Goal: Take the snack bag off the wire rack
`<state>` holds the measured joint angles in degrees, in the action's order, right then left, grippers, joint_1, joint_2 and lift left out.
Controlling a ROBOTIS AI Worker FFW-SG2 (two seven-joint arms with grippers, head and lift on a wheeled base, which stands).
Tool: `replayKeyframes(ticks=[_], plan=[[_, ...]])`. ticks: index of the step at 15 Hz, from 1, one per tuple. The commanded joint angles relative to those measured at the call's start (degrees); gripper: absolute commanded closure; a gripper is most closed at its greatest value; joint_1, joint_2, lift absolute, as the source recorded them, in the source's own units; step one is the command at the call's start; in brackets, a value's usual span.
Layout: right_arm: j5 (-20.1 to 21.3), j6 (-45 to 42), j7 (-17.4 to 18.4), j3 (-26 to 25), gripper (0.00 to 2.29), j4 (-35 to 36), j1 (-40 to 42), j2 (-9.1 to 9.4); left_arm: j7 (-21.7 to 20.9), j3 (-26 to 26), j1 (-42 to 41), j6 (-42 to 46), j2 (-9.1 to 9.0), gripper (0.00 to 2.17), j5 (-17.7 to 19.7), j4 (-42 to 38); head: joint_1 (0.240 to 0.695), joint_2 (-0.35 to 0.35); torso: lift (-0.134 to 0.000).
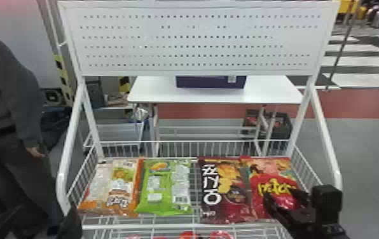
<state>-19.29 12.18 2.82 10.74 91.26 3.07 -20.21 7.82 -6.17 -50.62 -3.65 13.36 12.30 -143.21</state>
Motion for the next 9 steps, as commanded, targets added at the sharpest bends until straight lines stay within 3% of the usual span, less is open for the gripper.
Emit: replayKeyframes(ticks=[1, 3, 9], plan=[[-0.39, 0.44, -0.09, -0.01, 1.92, 0.41, 0.09, 0.00, 0.00, -0.07, 0.00, -0.18, 0.00, 0.15, 0.00, -0.06, 0.499, 0.000, 0.000], [-0.83, 0.27, -1.67, -0.01, 2.12, 0.76, 0.35, 0.00, 0.00, 0.02, 0.00, -0.18, 0.00, 0.15, -0.09, -0.06, 0.499, 0.000, 0.000], [-1.01, 0.09, -1.67, -0.80, 2.20, 2.87, 2.29, 0.09, 0.09, 0.02, -0.44, -0.35, 0.09, 0.15, -0.09, -0.76, 0.499, 0.000, 0.000]])
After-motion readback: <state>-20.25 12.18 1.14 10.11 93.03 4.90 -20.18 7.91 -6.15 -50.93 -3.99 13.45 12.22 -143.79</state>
